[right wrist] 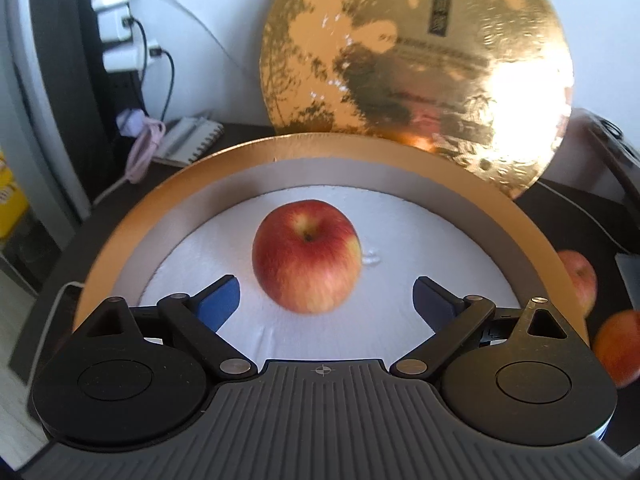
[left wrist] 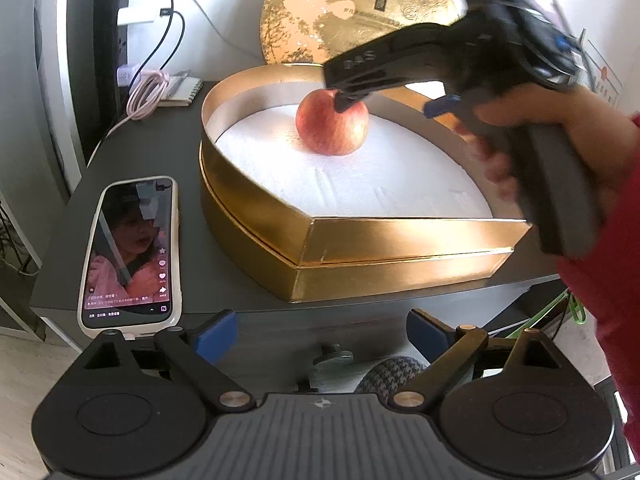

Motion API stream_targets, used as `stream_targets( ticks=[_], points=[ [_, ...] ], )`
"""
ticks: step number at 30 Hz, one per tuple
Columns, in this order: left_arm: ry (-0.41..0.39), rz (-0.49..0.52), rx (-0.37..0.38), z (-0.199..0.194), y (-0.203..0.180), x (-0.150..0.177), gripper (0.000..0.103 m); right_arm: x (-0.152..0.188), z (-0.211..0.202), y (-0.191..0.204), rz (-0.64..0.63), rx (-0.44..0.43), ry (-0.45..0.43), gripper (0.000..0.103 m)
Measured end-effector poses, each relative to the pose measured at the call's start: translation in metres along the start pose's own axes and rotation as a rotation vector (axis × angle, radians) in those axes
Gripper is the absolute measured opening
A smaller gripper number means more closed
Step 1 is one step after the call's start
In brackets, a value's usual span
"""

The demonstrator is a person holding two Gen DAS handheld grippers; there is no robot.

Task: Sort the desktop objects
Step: 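Lower the apple onto the white foam and open the right gripper, then withdraw the right gripper and move it toward the remaining apples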

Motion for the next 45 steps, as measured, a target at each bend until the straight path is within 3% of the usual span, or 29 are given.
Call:
stream_targets(
  ticks=[14, 26, 39, 45],
  points=[
    [-0.026, 0.075, -0.028, -0.006, -0.043, -0.001, 0.099, 0.055, -0.092, -0.076, 0.154, 0.005, -0.085, 0.100],
    [-0.005, 0.141, -0.015, 0.011, -0.084, -0.003, 0.099, 0.115, -0.112, -0.145, 0.274, 0.103, -0.091, 0.102],
    [0.014, 0.175, 0.011, 0.033, -0.115, -0.008, 0.099, 0.165, -0.101, -0.206, 0.400, 0.191, -0.026, 0.102],
    [0.040, 0.192, 0.025, 0.042, -0.122, -0.004, 0.099, 0.175, -0.089, -0.219, 0.454, 0.190, 0.013, 0.102]
  ],
)
Point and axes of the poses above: each gripper's, at about its wrist camera, not at the fingertips, and z roughly the way its jaws point, y to its left, x to its underside, the point moved 7 cm from there along z, roughly the way its jaws point, and after that the axes turned 13 degrees about x, right-handed, at the moved point
